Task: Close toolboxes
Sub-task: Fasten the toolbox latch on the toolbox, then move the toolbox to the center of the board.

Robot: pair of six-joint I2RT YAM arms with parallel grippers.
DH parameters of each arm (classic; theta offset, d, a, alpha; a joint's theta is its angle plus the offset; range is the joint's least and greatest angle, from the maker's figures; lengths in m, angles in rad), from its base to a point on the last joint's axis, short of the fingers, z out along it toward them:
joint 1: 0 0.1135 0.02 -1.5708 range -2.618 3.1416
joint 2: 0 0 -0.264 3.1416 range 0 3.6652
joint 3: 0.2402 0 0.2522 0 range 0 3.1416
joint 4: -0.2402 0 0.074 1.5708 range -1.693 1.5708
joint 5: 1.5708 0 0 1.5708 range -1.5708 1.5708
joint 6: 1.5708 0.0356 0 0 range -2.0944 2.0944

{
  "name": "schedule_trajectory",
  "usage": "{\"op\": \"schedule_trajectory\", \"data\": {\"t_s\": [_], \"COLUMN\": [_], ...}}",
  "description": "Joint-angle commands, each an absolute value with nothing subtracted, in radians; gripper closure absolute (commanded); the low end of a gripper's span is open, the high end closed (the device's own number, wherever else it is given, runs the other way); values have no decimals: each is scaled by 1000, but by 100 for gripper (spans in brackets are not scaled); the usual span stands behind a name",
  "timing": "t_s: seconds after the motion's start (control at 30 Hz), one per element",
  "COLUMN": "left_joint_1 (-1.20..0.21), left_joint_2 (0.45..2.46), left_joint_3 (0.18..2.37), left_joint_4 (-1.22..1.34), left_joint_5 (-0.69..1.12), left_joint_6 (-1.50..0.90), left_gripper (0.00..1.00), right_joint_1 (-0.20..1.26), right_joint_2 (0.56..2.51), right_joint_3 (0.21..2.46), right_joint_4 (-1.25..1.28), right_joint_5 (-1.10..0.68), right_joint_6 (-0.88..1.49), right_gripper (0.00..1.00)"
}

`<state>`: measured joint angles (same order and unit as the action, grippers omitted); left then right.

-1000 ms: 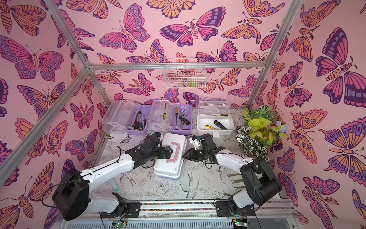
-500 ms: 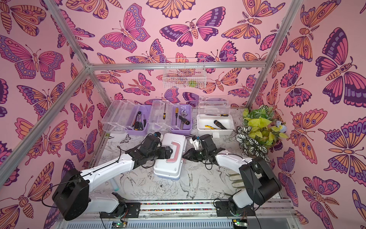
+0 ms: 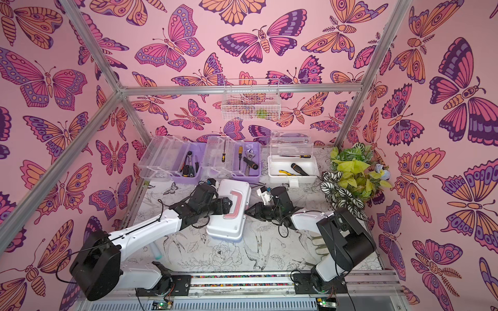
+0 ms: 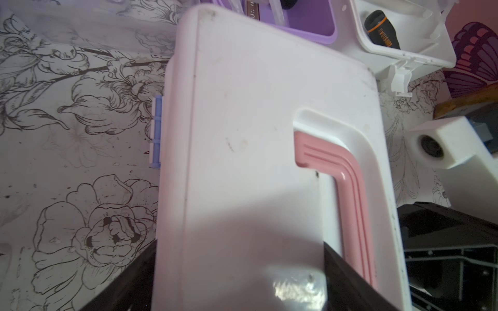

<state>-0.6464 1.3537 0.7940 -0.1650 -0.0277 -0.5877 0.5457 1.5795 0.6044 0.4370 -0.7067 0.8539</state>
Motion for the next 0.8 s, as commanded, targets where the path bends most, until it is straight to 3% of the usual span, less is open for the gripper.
{"op": "schedule_trajectory", "data": {"t_s": [0.0, 0.13, 0.27, 0.77], "left_joint_1": [-674, -609, -505, -232], "left_joint_2": [1393, 1354, 1354, 1413], "left_joint_3": [745, 793, 844, 902], "left_joint_4": [-306, -455, -562, -637], "left_joint_5": [74, -11, -73, -79], "left_joint_6": [-594, -499, -417, -195], "left_gripper": [18, 22, 26, 23], "right_joint_1": [614, 596, 554, 360], "right_joint_2": [1582, 1468, 1417, 1330], "right_joint_3": [656, 780, 895, 1069], "right_joint_4": [416, 22, -219, -494], "right_joint_5": [-744, -617, -517, -382], "right_joint_6": [811, 610, 501, 416], "right_gripper": [69, 68, 65, 63]}}
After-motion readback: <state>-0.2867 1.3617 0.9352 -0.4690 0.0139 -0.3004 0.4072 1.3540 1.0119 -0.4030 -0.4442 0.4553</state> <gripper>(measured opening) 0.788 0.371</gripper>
